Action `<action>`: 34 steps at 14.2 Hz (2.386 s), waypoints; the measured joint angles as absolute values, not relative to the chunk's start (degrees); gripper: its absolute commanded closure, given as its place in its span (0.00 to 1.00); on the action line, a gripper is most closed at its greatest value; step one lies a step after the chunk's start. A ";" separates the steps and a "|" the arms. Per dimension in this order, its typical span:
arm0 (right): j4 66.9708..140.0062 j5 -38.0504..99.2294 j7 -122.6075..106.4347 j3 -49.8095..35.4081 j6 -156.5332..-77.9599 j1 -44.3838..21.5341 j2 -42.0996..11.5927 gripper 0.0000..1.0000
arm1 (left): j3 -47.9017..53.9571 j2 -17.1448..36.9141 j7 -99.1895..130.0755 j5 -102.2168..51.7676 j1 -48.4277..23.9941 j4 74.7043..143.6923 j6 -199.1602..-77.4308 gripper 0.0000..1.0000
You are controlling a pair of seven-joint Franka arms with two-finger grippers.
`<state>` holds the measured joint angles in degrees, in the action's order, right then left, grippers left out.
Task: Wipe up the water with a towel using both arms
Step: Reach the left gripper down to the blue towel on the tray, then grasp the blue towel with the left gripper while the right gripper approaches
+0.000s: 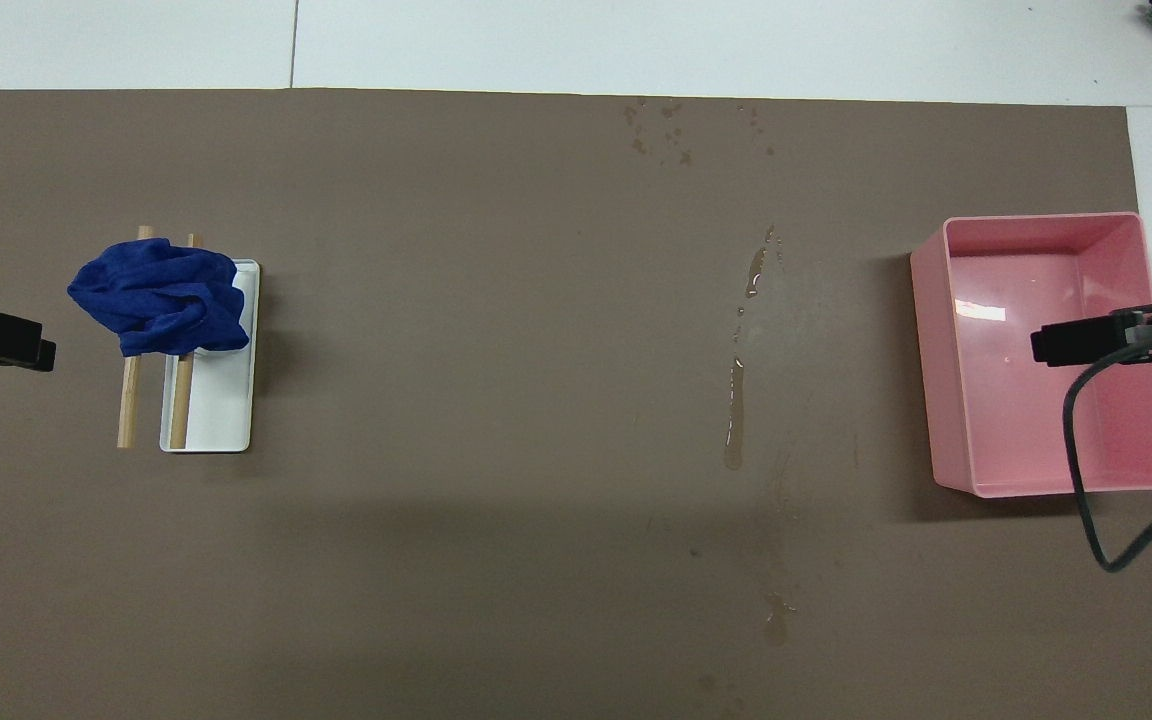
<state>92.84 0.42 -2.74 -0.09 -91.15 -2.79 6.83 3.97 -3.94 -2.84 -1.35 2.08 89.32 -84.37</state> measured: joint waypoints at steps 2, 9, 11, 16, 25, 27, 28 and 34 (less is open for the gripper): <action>92.84 0.42 -2.74 -0.09 -91.15 -2.79 6.83 0.00 | 3.97 -3.94 -2.85 -1.35 2.10 89.39 -84.66 0.00; 92.84 0.42 -2.78 0.09 -90.07 -1.42 6.95 0.00 | 4.00 -4.18 -2.85 5.96 2.38 101.17 -108.37 0.00; 92.85 0.42 -2.78 -0.15 -89.94 -1.73 6.99 0.00 | 4.16 -1.80 -1.49 7.98 1.68 103.10 -113.54 0.00; 93.34 1.97 -3.36 -0.77 -89.68 -3.36 7.25 0.00 | 4.57 6.07 8.84 18.17 -2.12 107.49 -125.98 0.00; 97.80 2.29 -22.02 -1.15 -89.58 -12.93 10.39 0.00 | 4.00 6.53 14.23 24.30 -1.90 114.70 -131.24 0.33; 97.91 2.30 -29.95 -1.16 -89.58 -14.52 10.54 0.00 | 3.96 6.38 14.77 24.32 -1.88 114.78 -131.16 0.72; 97.92 2.30 -34.25 -1.15 -89.58 -15.19 10.59 0.00 | 3.90 6.27 14.84 24.38 -1.81 114.84 -131.09 0.85; 99.92 7.77 -56.16 -0.61 -95.47 -16.65 10.77 0.00 | 3.60 5.11 14.97 24.70 -1.38 115.02 -130.81 1.00</action>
<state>99.92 7.77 -56.16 -0.61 -95.47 -16.65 10.77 3.60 5.11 14.97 24.70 -1.38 115.02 -130.81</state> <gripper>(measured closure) 0.000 0.872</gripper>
